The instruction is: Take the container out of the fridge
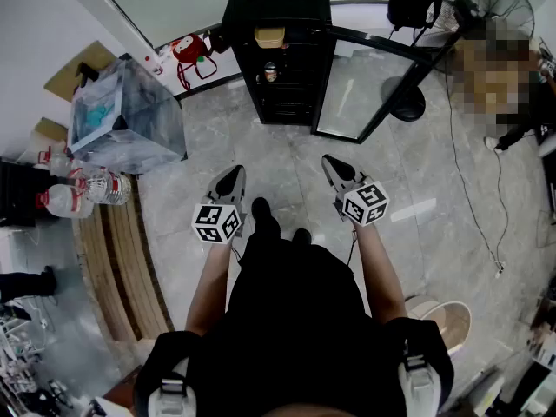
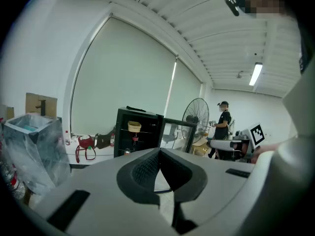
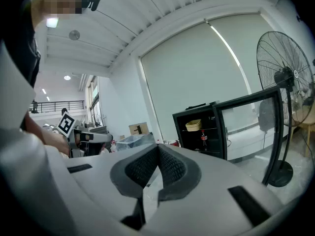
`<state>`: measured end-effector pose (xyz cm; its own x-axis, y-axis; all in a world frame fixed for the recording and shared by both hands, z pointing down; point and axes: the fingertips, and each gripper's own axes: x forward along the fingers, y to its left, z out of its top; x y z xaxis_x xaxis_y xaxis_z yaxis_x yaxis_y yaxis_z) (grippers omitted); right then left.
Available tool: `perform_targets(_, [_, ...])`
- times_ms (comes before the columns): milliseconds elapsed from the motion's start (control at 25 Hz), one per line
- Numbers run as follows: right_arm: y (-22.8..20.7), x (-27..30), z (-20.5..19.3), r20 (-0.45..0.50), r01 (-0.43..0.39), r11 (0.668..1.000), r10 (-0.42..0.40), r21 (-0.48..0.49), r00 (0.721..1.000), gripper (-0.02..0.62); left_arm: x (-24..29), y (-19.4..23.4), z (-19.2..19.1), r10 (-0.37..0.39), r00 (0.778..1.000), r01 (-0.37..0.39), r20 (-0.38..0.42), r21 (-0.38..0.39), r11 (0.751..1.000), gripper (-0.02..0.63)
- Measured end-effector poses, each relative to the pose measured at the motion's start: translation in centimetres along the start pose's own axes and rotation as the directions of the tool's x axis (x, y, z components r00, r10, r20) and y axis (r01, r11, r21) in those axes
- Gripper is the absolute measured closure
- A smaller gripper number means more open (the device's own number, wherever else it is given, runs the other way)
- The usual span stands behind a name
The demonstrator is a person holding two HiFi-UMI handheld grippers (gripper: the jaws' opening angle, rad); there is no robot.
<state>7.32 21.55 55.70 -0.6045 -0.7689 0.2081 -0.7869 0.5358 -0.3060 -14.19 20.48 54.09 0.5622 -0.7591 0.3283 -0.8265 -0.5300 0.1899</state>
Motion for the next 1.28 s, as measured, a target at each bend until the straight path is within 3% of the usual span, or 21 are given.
perform_targets(440, [2.0,-0.6,-0.1,0.000,-0.014,0.999,0.014,-0.043,1.000,0.598,-3.0,1.2,-0.2,0.062,0.998,-0.062,0.017,0.007,0.998,0.588])
perform_targets(800, [1.6,-0.8,-1.4,-0.038,0.048,0.998,-0.049,-0.028,0.998,0.597,-3.7,2.2,-1.1,0.055,0.999,-0.055,-0.001,0.008,0.998,0.588])
perform_targets(1280, [-0.2,4.4,-0.9,-0.077,0.130,0.991,-0.132,-0.028,0.988,0.597,0.9,7.6,0.3,0.005,1.000,-0.006,-0.023,-0.026,1.000,0.588])
